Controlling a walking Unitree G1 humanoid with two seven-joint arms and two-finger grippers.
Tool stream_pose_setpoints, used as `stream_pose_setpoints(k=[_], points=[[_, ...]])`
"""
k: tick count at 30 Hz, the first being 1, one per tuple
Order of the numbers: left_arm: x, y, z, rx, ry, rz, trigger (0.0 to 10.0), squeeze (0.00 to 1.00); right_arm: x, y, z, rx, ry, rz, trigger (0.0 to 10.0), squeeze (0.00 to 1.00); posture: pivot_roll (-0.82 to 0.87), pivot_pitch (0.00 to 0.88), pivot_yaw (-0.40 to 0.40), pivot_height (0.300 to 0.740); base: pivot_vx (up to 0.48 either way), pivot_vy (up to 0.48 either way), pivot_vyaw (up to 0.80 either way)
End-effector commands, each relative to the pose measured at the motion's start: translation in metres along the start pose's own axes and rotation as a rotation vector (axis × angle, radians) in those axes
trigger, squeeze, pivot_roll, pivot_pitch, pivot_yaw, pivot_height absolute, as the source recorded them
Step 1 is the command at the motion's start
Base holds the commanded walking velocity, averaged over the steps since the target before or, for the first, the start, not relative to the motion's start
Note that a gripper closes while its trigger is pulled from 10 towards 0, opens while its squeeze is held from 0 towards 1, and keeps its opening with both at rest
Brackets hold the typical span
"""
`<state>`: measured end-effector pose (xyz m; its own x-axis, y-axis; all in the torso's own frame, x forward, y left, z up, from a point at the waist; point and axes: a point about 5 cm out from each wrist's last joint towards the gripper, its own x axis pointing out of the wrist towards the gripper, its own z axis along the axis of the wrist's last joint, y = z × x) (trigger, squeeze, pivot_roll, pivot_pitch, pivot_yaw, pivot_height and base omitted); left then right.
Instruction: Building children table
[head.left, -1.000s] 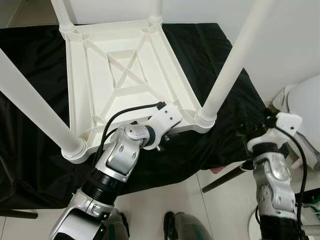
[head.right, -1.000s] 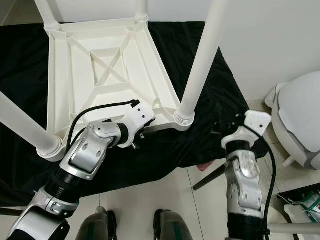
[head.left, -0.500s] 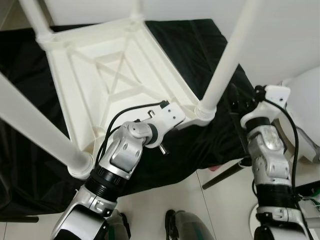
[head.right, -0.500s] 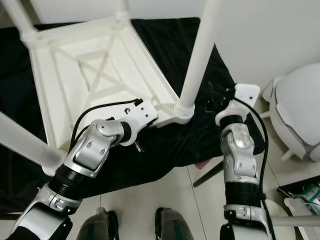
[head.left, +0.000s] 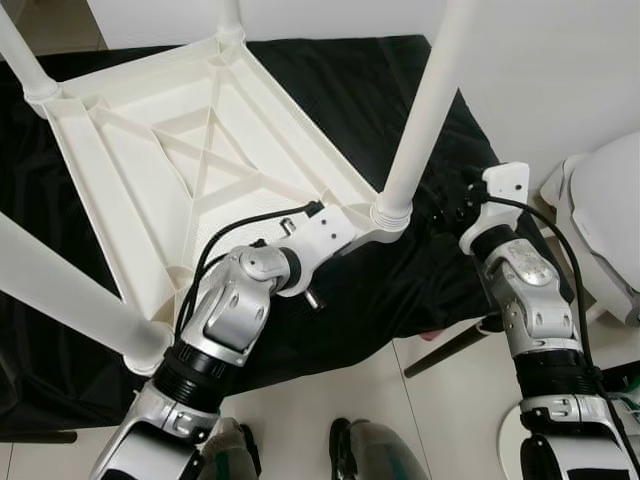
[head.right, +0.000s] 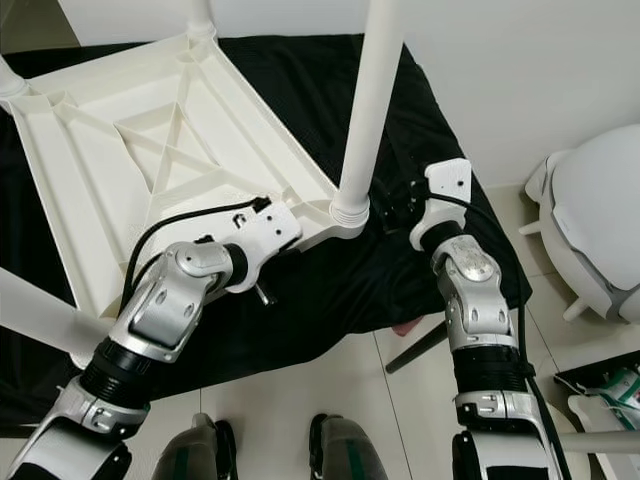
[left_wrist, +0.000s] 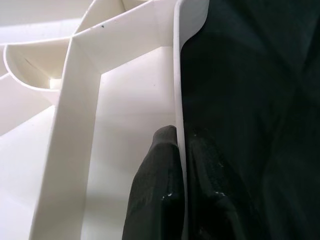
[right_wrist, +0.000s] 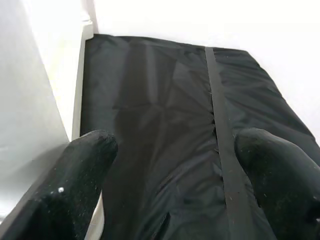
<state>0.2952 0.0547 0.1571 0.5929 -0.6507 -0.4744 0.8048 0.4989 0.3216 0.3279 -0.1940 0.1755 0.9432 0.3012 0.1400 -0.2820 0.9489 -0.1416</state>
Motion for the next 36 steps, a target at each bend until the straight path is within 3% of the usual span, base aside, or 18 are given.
stream_pose_setpoints(k=[1, 2, 4, 5, 6, 14, 17, 18, 21, 22, 28, 29, 30, 31, 36], points=[[-0.007, 0.015, -0.014, -0.007, 0.055, 0.210, 1.2, 0.00, 0.000, 0.000, -0.003, -0.003, 0.014, 0.007, 10.0, 0.00, -0.11, 0.116, -0.014, 0.740, 0.000, 0.000, 0.00], [-0.011, 0.017, -0.019, -0.009, 0.066, 0.220, 0.0, 0.00, 0.000, 0.001, -0.003, -0.009, 0.014, -0.001, 10.0, 0.00, -0.11, 0.115, -0.015, 0.740, 0.000, 0.000, 0.00], [-0.011, 0.017, -0.019, -0.009, 0.066, 0.220, 0.0, 0.00, 0.000, 0.001, -0.003, -0.009, 0.014, -0.001, 10.0, 0.00, -0.11, 0.115, -0.015, 0.740, 0.000, 0.000, 0.00], [-0.014, 0.019, -0.023, -0.019, 0.080, 0.233, 1.8, 0.00, 0.000, 0.001, -0.003, -0.008, 0.013, 0.002, 10.0, 0.00, -0.11, 0.114, -0.017, 0.740, 0.000, 0.000, 0.00], [-0.017, 0.022, -0.029, -0.027, 0.098, 0.252, 0.0, 0.00, 0.000, 0.001, -0.003, -0.009, 0.014, 0.000, 10.0, 0.00, -0.10, 0.112, -0.018, 0.740, 0.000, 0.000, 0.00], [-0.028, 0.028, -0.042, -0.051, 0.140, 0.293, 0.4, 0.00, 0.000, -0.001, -0.005, -0.011, 0.017, 0.000, 10.0, 0.00, -0.10, 0.106, -0.021, 0.740, 0.000, 0.000, 0.00], [-0.037, 0.034, -0.056, -0.065, 0.204, 0.348, 0.3, 0.00, 0.000, -0.002, -0.006, -0.011, 0.014, 0.003, 10.0, 0.00, -0.10, 0.100, -0.023, 0.740, 0.000, 0.000, 0.00], [-0.038, 0.036, -0.058, -0.067, 0.211, 0.373, 3.6, 0.00, 0.000, -0.003, -0.005, -0.011, 0.011, 0.000, 10.0, 0.00, -0.09, 0.098, -0.026, 0.740, 0.000, 0.000, 0.00], [-0.039, 0.038, -0.059, -0.069, 0.212, 0.387, 3.6, 0.00, 0.000, -0.003, -0.005, -0.010, 0.009, -0.003, 10.0, 0.00, -0.09, 0.098, -0.026, 0.740, 0.000, 0.000, 0.00], [-0.036, 0.038, -0.054, -0.060, 0.186, 0.395, 10.0, 0.00, 0.001, -0.002, -0.005, -0.006, 0.003, -0.004, 10.0, 0.00, -0.09, 0.093, -0.033, 0.740, 0.000, 0.000, 0.00], [-0.028, 0.034, -0.040, -0.042, 0.125, 0.377, 10.0, 0.00, 0.003, 0.002, -0.002, 0.006, -0.024, -0.001, 10.0, 0.00, -0.08, 0.089, -0.039, 0.740, 0.000, 0.000, 0.00], [-0.026, 0.032, -0.036, -0.046, 0.103, 0.365, 10.0, 0.86, 0.002, 0.005, -0.002, 0.014, -0.032, 0.003, 10.0, 0.00, -0.08, 0.084, -0.046, 0.740, 0.000, 0.000, 0.00], [-0.026, 0.032, -0.036, -0.046, 0.103, 0.365, 10.0, 0.86, 0.002, 0.005, -0.002, 0.014, -0.032, 0.003, 10.0, 0.00, -0.08, 0.084, -0.046, 0.740, 0.000, 0.000, 0.00], [-0.024, 0.030, -0.033, -0.050, 0.084, 0.350, 10.0, 1.00, 0.001, 0.009, -0.003, 0.021, -0.035, 0.011, 10.0, 0.00, -0.09, 0.081, -0.047, 0.740, 0.000, 0.000, 0.00], [-0.022, 0.026, -0.030, -0.051, 0.058, 0.318, 10.0, 1.00, 0.000, 0.014, -0.005, 0.032, -0.035, 0.024, 10.0, 0.00, -0.09, 0.081, -0.049, 0.740, 0.000, 0.000, 0.00]])
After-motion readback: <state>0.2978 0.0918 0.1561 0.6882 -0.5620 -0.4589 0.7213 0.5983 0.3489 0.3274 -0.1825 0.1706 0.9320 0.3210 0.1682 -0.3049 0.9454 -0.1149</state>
